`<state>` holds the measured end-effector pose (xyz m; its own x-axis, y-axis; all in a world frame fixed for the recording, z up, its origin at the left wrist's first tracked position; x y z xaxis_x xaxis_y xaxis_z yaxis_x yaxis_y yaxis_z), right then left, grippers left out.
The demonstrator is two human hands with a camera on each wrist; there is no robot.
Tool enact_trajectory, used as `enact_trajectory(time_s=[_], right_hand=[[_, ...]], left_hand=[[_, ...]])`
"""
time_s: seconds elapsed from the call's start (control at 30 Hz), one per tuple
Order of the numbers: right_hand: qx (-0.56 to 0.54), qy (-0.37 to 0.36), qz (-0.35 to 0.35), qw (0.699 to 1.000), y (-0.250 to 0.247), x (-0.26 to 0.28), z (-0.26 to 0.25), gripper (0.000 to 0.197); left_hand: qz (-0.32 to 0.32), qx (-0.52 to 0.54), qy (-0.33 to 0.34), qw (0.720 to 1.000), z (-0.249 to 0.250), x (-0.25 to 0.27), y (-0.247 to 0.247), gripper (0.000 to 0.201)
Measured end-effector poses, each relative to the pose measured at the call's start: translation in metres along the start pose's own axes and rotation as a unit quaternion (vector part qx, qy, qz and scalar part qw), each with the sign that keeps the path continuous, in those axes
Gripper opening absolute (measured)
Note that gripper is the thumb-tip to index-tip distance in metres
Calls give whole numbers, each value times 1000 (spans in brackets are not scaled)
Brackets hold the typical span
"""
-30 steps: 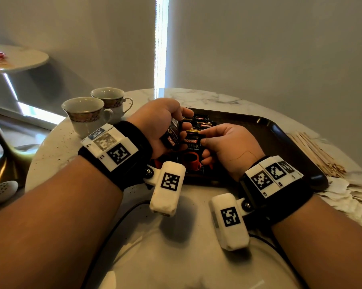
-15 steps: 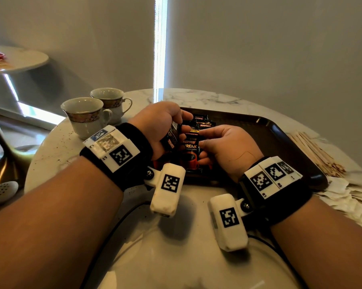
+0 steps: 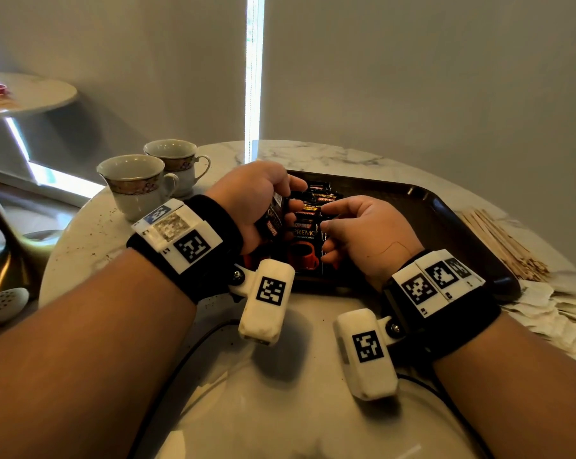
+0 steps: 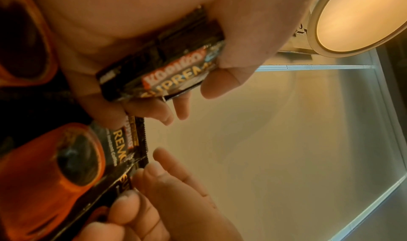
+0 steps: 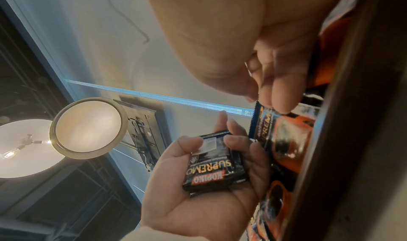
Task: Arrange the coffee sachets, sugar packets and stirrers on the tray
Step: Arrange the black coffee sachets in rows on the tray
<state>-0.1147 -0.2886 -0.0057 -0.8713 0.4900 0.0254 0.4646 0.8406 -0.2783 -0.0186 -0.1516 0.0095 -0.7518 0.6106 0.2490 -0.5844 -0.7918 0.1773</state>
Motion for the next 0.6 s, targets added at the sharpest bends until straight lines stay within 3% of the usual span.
enact_trajectory(time_s=[0.33,0.6], right_hand=[[-25,-32,27,999,-7,-1,6,17],[-66,-87,22,994,-12,4,4,16]], left_hand=[[-4,2,18,1000,3,4,-1,33],[-47,122,41,991,7,6,0,43]])
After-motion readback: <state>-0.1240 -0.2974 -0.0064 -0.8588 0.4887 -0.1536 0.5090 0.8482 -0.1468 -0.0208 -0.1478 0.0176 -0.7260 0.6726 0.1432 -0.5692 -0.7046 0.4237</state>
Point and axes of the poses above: each hand's wrist, its own x-axis away from the middle knuckle, its own y-axis out of the palm, z = x × y, the point moved 2 cm from there along -x, towards the middle knuckle, and after that the axes turned 2 degrees about z, right-handed, at the moved point
